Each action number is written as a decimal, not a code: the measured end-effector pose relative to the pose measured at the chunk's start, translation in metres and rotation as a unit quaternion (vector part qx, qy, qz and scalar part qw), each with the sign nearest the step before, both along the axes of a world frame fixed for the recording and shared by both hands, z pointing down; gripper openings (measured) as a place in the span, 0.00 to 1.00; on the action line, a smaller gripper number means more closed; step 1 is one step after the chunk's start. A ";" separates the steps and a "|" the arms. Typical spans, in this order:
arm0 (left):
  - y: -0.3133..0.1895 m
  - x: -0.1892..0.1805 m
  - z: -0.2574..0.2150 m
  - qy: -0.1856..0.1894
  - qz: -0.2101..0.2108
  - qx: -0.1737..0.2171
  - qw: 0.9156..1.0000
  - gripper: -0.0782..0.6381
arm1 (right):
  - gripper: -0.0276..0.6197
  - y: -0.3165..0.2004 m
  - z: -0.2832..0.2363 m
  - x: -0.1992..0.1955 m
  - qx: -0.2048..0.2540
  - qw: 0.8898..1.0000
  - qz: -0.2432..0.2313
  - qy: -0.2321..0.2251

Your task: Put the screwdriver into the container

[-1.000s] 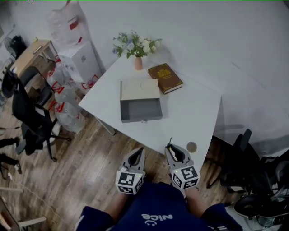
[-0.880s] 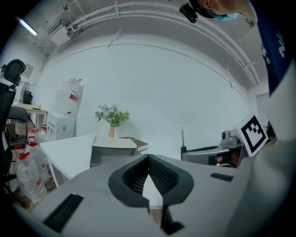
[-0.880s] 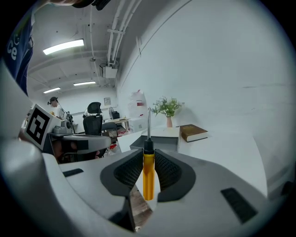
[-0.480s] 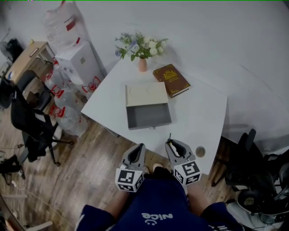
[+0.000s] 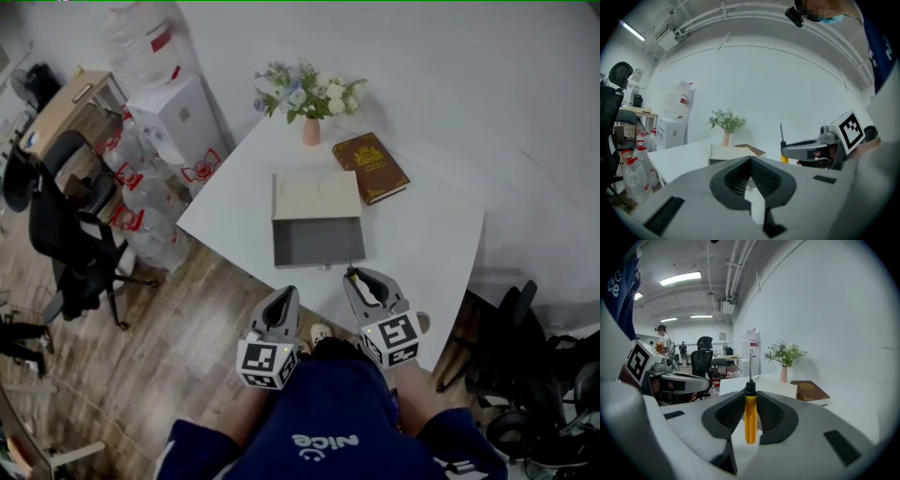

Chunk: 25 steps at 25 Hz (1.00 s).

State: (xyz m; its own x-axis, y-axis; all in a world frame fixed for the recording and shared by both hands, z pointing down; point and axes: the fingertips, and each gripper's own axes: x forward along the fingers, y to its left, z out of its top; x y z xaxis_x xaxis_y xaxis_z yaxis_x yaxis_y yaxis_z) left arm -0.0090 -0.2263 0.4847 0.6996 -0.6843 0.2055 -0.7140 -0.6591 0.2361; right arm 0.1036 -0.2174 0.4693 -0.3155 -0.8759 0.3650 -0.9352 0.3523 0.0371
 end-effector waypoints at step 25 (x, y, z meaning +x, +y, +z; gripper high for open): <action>-0.036 -0.030 0.000 -0.001 -0.103 -0.006 0.995 0.13 | 0.19 -0.116 0.068 -0.028 -0.131 0.973 -0.163 0.096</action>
State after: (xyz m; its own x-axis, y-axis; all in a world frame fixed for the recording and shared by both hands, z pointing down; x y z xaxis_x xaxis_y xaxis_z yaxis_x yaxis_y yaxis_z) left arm -0.0392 -0.2627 0.4845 0.5437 -0.8109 0.2164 -0.8346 -0.4951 0.2417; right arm 0.0752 -0.3332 0.5372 -0.4652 -0.6092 0.6422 -0.7563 0.6506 0.0693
